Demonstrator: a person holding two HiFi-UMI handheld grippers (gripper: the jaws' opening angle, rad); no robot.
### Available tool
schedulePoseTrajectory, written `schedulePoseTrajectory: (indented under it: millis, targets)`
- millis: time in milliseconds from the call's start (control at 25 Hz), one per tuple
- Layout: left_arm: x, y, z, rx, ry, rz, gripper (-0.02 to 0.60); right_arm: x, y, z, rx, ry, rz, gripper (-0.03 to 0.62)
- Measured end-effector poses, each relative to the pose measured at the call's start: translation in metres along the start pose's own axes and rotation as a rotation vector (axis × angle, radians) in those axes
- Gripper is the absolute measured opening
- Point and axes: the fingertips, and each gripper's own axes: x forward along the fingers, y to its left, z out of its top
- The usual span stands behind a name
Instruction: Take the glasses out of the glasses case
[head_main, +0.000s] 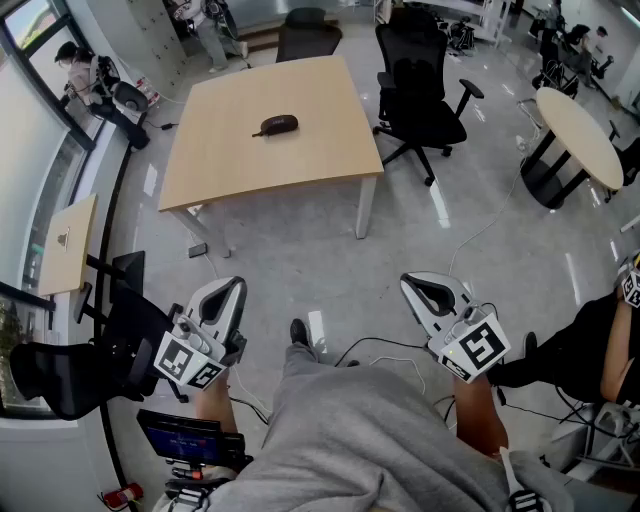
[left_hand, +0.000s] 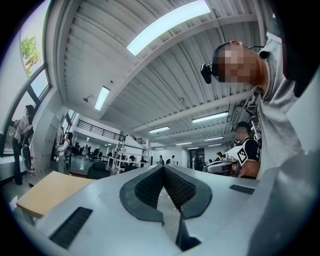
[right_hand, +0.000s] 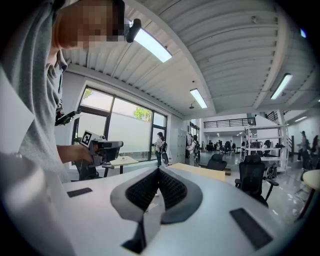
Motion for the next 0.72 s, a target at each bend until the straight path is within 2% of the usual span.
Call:
schedulePoseTrajectory:
  millis: [440,720]
  targets:
    - [-0.007,0.004,-0.005,-0.01,0.005,0.017,0.006,0.009,-0.003,-0.001,0.008,-0.004,0.004,0.008]
    - [-0.008,0.01,-0.01,-0.019,0.017,0.02,0.006,0.017,-0.006,-0.004,0.054,-0.019,0.006,0.008]
